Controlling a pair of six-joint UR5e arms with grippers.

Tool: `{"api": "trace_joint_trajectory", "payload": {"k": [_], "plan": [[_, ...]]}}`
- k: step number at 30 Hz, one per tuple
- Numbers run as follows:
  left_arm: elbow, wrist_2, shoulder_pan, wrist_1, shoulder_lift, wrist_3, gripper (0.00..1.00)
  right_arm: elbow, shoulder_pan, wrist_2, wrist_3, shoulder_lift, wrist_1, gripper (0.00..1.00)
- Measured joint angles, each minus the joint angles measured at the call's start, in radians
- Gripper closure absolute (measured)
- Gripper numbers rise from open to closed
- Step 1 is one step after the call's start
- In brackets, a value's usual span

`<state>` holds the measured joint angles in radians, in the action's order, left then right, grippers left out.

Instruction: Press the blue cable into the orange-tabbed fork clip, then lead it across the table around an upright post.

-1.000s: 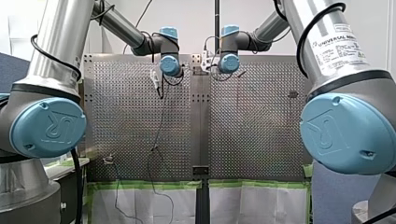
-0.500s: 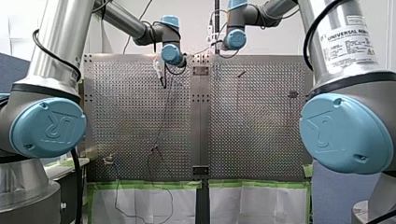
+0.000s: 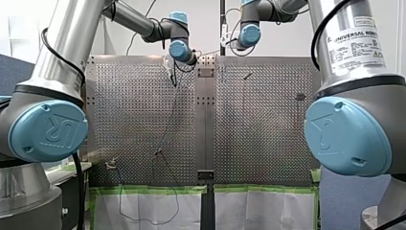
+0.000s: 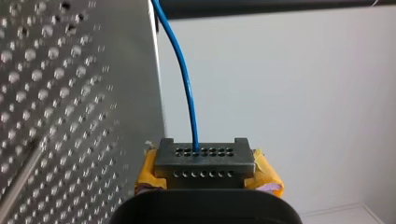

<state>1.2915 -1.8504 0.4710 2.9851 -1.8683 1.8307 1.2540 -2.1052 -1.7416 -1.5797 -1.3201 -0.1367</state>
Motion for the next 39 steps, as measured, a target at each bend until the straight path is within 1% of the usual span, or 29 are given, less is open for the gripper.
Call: {"api": "trace_joint_trajectory", "payload": {"k": [4, 9, 13, 18, 22, 33, 39], "plan": [[-0.037, 0.011, 0.012, 0.018, -0.035, 0.004, 1.00, 0.000, 0.021, -0.001, 0.011, 0.000, 0.015, 1.00], [-0.082, 0.020, 0.023, 0.028, -0.060, 0.027, 1.00, 0.000, 0.055, -0.001, 0.016, 0.000, 0.023, 1.00], [-0.128, 0.027, 0.036, 0.059, -0.095, 0.036, 1.00, 0.001, 0.076, -0.001, 0.016, 0.001, 0.025, 1.00], [-0.178, 0.032, 0.053, 0.079, -0.126, 0.047, 1.00, 0.000, 0.102, 0.000, 0.017, 0.001, 0.028, 1.00], [-0.223, 0.037, 0.068, 0.103, -0.162, 0.053, 1.00, 0.001, 0.122, 0.000, 0.017, 0.001, 0.028, 1.00], [-0.328, 0.060, 0.089, 0.107, -0.205, 0.077, 1.00, 0.009, 0.169, 0.009, 0.013, 0.005, 0.028, 1.00], [-0.380, 0.062, 0.109, 0.131, -0.249, 0.079, 1.00, 0.009, 0.197, 0.014, 0.016, 0.008, 0.028, 1.00]]}}
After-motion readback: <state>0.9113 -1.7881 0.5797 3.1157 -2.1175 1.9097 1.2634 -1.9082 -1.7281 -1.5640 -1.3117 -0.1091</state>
